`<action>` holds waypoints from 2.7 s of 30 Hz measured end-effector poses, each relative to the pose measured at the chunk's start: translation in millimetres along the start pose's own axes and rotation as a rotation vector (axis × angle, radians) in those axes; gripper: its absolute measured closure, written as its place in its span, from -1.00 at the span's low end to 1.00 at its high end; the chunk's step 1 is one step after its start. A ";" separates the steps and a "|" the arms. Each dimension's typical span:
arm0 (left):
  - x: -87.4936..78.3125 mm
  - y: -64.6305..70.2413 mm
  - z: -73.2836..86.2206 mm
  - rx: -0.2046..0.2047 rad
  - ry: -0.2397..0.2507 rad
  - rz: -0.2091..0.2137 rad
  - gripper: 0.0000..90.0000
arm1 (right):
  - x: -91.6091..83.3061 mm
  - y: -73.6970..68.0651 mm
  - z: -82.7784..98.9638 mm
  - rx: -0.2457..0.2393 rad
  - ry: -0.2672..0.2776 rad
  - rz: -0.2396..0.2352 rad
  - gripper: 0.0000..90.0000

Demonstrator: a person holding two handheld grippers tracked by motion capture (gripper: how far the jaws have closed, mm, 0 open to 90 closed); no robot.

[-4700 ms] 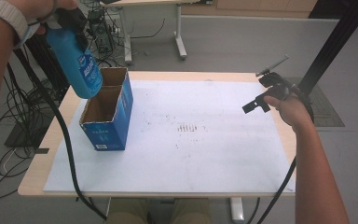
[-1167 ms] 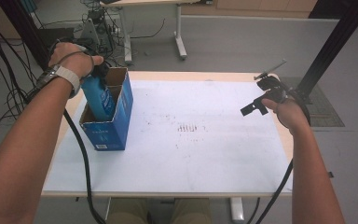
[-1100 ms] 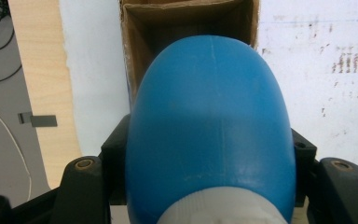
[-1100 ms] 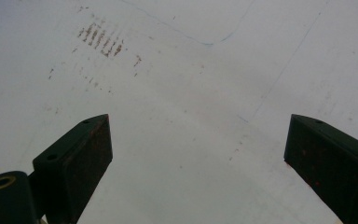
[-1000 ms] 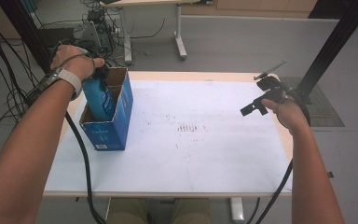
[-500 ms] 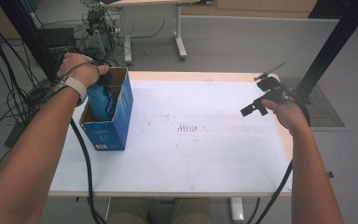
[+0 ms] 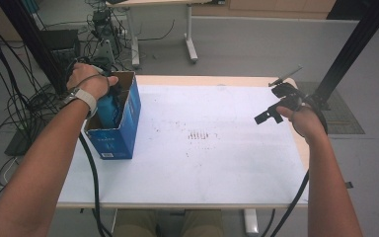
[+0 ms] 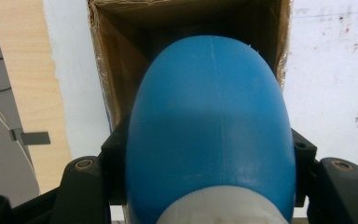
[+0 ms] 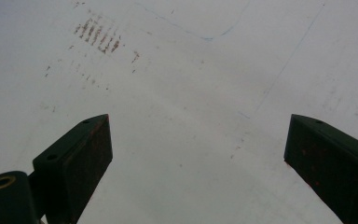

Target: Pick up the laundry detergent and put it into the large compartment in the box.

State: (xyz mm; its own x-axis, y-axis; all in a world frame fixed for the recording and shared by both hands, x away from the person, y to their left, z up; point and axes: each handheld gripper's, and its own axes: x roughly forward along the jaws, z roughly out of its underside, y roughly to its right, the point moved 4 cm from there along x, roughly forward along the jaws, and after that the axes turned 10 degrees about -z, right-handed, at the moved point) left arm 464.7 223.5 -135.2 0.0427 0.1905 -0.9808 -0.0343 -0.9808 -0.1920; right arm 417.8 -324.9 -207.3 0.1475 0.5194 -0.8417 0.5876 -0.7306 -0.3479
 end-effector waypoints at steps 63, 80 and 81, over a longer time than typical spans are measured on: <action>44.9 12.0 -1.6 0.021 -0.021 -0.006 -0.15 | 4.8 4.6 3.4 0.017 -0.001 -0.011 -0.84; 52.2 12.0 -1.3 0.021 -0.026 0.000 -0.15 | 4.3 3.9 4.9 0.018 0.002 -0.011 -0.84; 52.2 12.0 -1.3 0.021 -0.026 0.000 -0.15 | 4.3 3.9 4.9 0.018 0.002 -0.011 -0.84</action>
State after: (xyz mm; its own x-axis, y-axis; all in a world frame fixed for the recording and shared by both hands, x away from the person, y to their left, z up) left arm 467.8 221.6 -188.6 0.0163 0.1917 -0.9813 -0.0549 -0.9798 -0.1923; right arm 416.9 -327.7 -214.3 0.1425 0.5281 -0.8372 0.5749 -0.7327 -0.3643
